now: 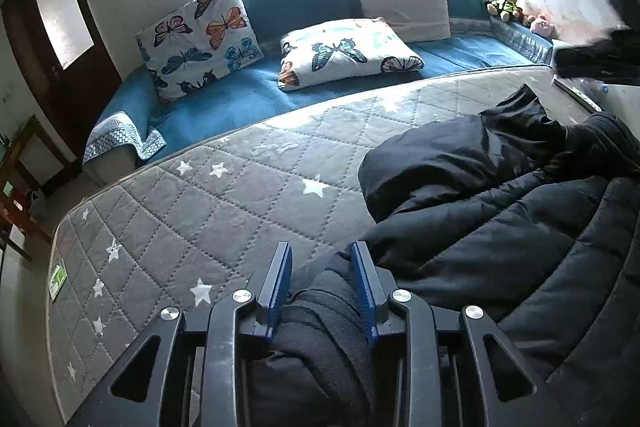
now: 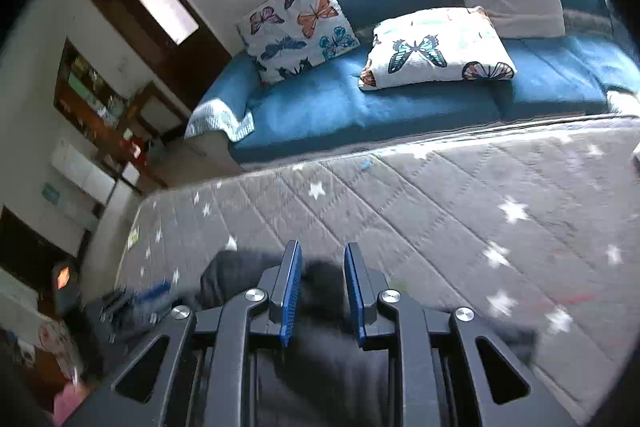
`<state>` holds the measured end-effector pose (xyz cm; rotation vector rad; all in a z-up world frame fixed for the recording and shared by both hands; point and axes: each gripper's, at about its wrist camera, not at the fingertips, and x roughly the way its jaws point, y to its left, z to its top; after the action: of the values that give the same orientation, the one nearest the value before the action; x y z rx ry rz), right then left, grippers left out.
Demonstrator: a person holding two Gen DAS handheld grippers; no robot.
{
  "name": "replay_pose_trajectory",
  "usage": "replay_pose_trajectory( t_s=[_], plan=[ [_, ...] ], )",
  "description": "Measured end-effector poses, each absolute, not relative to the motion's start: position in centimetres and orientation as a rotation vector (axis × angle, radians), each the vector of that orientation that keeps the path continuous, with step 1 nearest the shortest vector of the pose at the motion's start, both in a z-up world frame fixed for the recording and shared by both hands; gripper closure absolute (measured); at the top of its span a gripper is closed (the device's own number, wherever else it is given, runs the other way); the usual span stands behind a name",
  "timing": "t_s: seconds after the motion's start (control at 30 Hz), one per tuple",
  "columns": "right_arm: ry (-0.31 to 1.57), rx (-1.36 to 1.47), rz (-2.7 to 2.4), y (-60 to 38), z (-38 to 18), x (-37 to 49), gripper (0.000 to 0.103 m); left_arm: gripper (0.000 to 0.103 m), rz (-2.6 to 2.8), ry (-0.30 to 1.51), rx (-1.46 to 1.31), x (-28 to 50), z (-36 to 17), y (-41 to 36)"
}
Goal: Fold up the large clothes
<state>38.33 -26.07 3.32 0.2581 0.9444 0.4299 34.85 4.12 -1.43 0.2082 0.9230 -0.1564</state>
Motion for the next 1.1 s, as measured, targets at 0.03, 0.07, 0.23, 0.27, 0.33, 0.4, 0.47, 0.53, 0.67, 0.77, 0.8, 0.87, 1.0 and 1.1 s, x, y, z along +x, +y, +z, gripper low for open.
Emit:
replay_pose_trajectory(
  t_s=[0.03, 0.07, 0.23, 0.27, 0.33, 0.4, 0.47, 0.53, 0.67, 0.77, 0.8, 0.87, 1.0, 1.1],
  plan=[
    [0.953, 0.239, 0.428, -26.3, 3.4, 37.9, 0.078, 0.066, -0.151, 0.924, 0.209, 34.9, -1.5, 4.2],
    [0.973, 0.206, 0.422, -26.6, 3.6, 36.8, 0.078, 0.065, -0.146, 0.926, 0.210, 34.9, -1.5, 4.2],
    [1.025, 0.069, 0.396, -26.5, 1.5, 33.8, 0.078, 0.062, -0.133, 0.926, 0.211, 35.0, -1.5, 4.4],
    [1.023, 0.036, 0.366, -26.6, 0.7, 33.9, 0.078, 0.062, -0.132, 0.926, 0.210, 35.0, -1.5, 4.4],
    [1.040, 0.065, 0.357, -27.4, -1.1, 34.5, 0.078, 0.059, -0.127, 0.929, 0.208, 35.0, -1.5, 4.5],
    [1.039, 0.104, 0.347, -28.3, -2.5, 35.2, 0.081, 0.049, -0.093, 0.938, 0.213, 35.3, -1.8, 4.7],
    [1.006, 0.071, 0.340, -28.4, -3.7, 35.7, 0.082, 0.047, -0.097, 0.954, 0.184, 35.7, -2.2, 5.1],
    [0.991, 0.068, 0.333, -28.4, -4.7, 36.0, 0.082, 0.045, -0.099, 0.965, 0.157, 36.1, -2.5, 5.5],
    [0.972, 0.028, 0.316, -27.7, -5.0, 36.4, 0.082, 0.041, -0.085, 0.983, 0.138, 36.7, -3.2, 5.9],
    [0.968, 0.015, 0.309, -27.5, -4.3, 36.0, 0.082, 0.040, -0.067, 0.955, 0.133, 36.1, -2.2, 6.1],
    [0.964, 0.023, 0.309, -27.6, -4.0, 35.8, 0.081, 0.040, -0.062, 0.942, 0.129, 35.7, -1.6, 6.2],
    [0.957, 0.049, 0.314, -27.8, -2.8, 35.3, 0.079, 0.041, -0.055, 0.917, 0.118, 34.7, -0.1, 6.3],
    [0.933, 0.022, 0.332, -27.0, -0.6, 33.4, 0.078, 0.041, -0.064, 0.847, 0.089, 31.4, 3.9, 6.6],
    [0.929, 0.019, 0.391, -25.4, 1.1, 31.1, 0.078, 0.041, -0.099, 0.820, 0.081, 28.0, 6.0, 6.1]
  ],
)
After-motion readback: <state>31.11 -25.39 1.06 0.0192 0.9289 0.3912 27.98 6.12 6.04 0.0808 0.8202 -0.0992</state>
